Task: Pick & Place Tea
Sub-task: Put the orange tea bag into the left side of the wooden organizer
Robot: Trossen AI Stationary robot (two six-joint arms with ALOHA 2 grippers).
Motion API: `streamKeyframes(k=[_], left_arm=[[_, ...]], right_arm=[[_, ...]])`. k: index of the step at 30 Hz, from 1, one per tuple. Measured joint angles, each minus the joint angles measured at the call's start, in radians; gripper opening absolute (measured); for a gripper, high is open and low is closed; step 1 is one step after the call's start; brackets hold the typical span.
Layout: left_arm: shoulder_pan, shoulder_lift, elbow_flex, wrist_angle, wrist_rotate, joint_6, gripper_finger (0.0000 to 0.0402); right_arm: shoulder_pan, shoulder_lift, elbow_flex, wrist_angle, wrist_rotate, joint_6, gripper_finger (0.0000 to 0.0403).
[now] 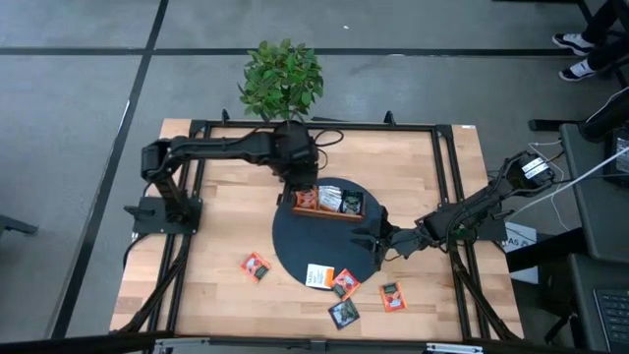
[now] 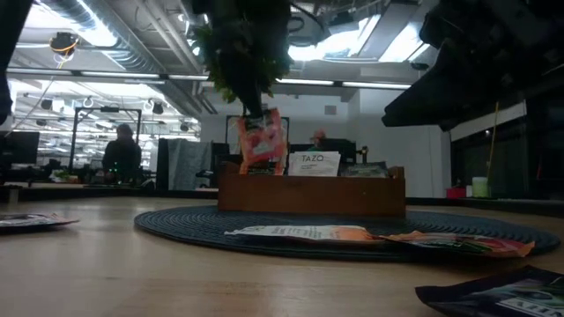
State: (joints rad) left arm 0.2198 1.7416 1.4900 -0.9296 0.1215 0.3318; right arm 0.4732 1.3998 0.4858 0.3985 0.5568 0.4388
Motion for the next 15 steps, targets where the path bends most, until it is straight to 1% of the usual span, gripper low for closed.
streamKeyframes(k=[3,7,15], left_arm=[[0.007,0.029,0.015,-0.024,-0.006,0.016,0.0002],[0.009,0.043,0.017,-0.025,-0.04,0.023,0.0002],[0.009,0.043,0.002,-0.022,-0.025,0.031,0.0002]], right_arm=[[0.0,0.0,0.0,-0.003,0.0,-0.002,0.0122],[0.0,0.0,0.0,-0.008,0.0,-0.003,0.0122],[0.0,0.0,0.0,-0.011,0.0,-0.003,0.0122]])
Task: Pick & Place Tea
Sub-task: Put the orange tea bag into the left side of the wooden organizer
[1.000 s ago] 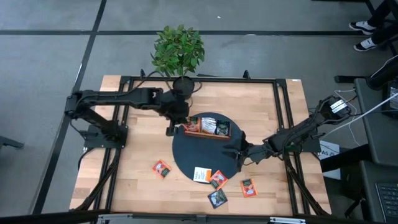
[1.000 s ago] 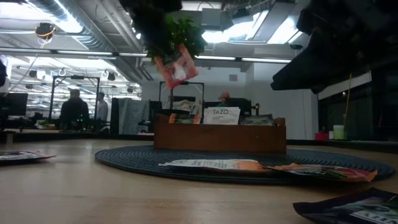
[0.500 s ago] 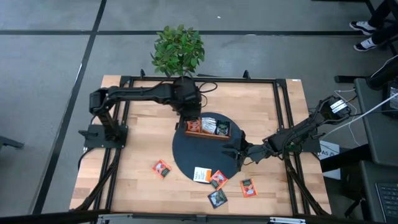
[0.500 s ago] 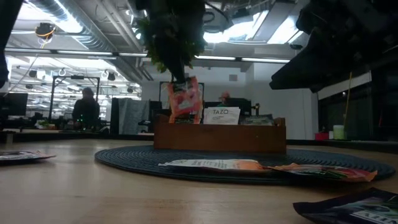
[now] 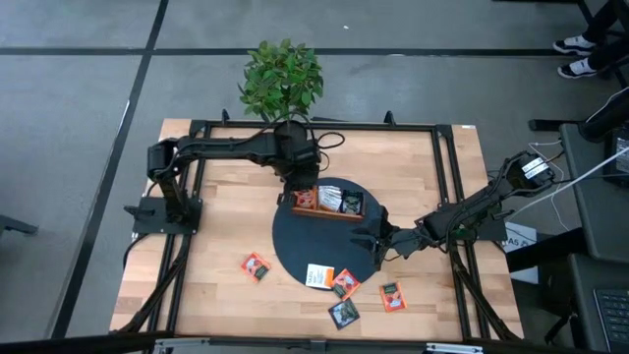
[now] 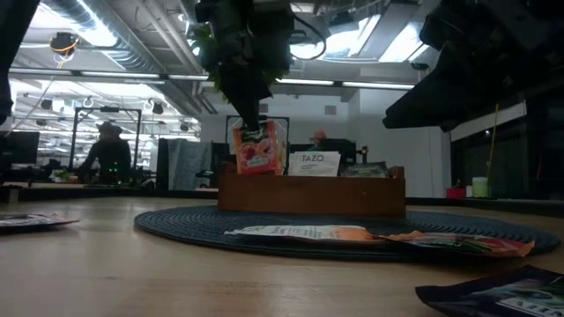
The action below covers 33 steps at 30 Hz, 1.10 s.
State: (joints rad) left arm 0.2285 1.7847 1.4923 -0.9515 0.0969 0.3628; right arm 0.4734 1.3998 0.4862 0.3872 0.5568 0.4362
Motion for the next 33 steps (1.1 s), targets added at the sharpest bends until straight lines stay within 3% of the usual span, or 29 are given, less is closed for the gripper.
streamKeyframes(k=[27,33], left_arm=[[-0.005,0.066,-0.004,0.009,0.028,-0.001,0.0017],[-0.007,0.066,-0.004,0.009,-0.04,-0.016,0.0045]], right_arm=[[0.0,0.0,0.0,-0.015,0.0,0.0,0.0122],[0.0,0.0,0.0,-0.015,0.0,0.0,0.0122]])
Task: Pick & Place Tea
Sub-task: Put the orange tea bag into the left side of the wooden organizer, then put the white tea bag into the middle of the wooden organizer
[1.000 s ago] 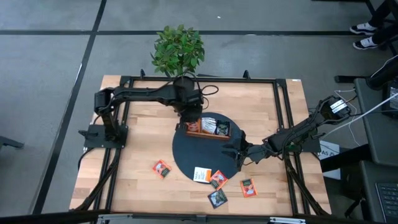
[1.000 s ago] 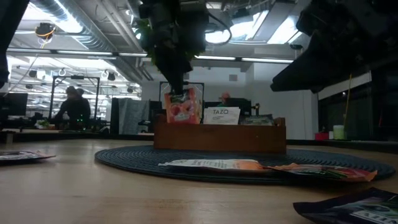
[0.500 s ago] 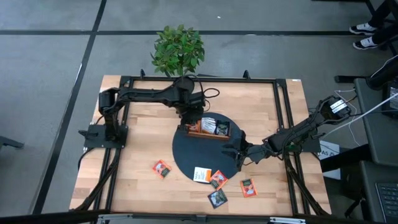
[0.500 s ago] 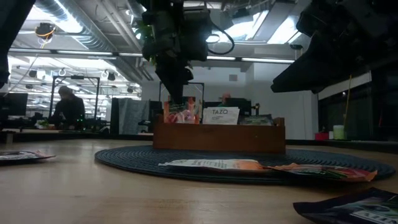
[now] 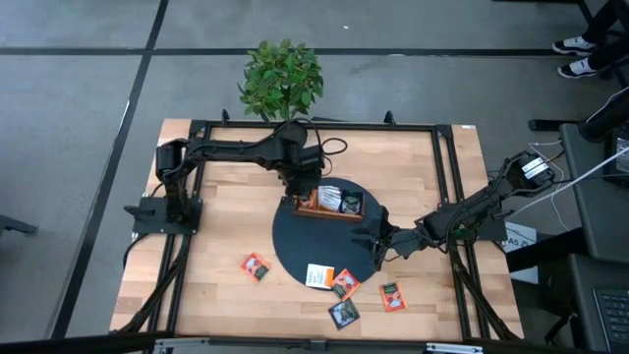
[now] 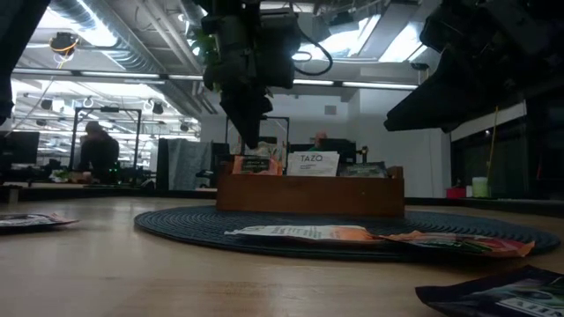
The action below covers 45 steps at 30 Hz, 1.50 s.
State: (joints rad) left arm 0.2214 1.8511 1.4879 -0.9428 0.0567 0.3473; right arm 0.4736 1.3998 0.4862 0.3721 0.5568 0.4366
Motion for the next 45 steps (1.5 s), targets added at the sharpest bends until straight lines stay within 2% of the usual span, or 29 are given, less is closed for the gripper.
streamKeyframes(k=[6,10,15,20,26,31,38,45], left_arm=[[-0.01,-0.006,0.006,-0.019,-0.045,0.004,0.0072],[-0.022,-0.008,0.065,-0.087,-0.079,0.004,0.0073],[-0.05,-0.008,0.138,-0.162,-0.092,-0.027,0.0055],[-0.093,-0.009,0.183,-0.217,-0.132,-0.031,0.001],[-0.154,-0.069,0.184,-0.247,-0.143,-0.089,0.0003],[-0.214,-0.144,0.141,-0.207,-0.092,-0.151,0.0003],[-0.354,-0.239,0.016,-0.086,-0.094,-0.26,0.0002],[-0.504,-0.319,-0.175,0.195,-0.094,-0.367,0.0002]], right_arm=[[0.0,0.0,0.0,0.0,0.0,0.0,0.0122],[0.0,0.0,0.0,-0.002,0.0,0.0,0.0122],[0.0,0.0,0.0,-0.007,0.0,-0.001,0.0122],[0.0,0.0,0.0,-0.011,0.0,-0.001,0.0122],[0.0,0.0,0.0,-0.011,0.0,0.0,0.0122],[0.0,0.0,0.0,-0.015,0.0,-0.001,0.0122],[0.0,0.0,0.0,-0.015,0.0,-0.001,0.0122],[0.0,0.0,0.005,0.05,-0.032,-0.003,0.0115]])
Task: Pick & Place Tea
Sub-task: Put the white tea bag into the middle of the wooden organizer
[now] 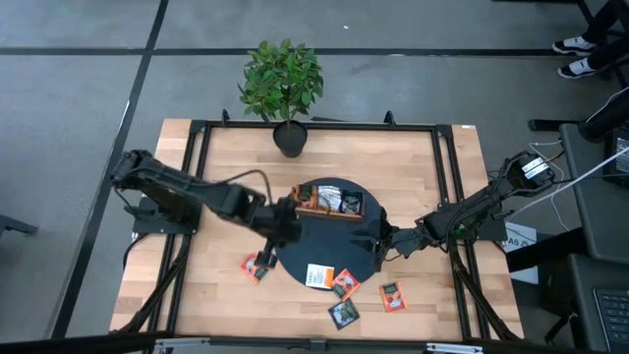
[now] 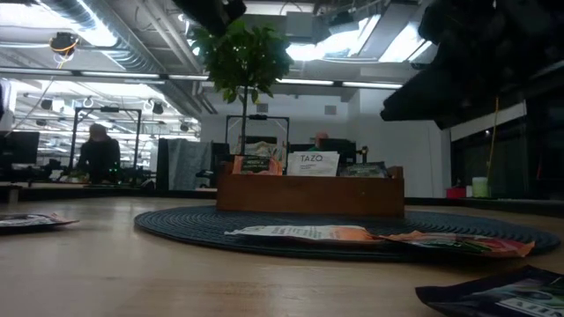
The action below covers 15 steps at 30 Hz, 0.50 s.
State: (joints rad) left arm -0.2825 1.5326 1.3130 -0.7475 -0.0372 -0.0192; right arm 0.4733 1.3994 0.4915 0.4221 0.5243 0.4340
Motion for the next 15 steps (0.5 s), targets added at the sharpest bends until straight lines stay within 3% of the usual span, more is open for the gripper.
streamKeyframes(k=[9,15], left_arm=[[-0.152,-0.026,-0.239,0.349,-0.081,-0.155,0.0002],[-0.209,-0.026,-0.314,0.554,-0.1,-0.18,0.0003]], right_arm=[[0.047,0.003,0.141,-0.096,-0.074,-0.07,0.0013],[0.1,0.086,0.247,-0.192,-0.074,-0.015,0.0007]])
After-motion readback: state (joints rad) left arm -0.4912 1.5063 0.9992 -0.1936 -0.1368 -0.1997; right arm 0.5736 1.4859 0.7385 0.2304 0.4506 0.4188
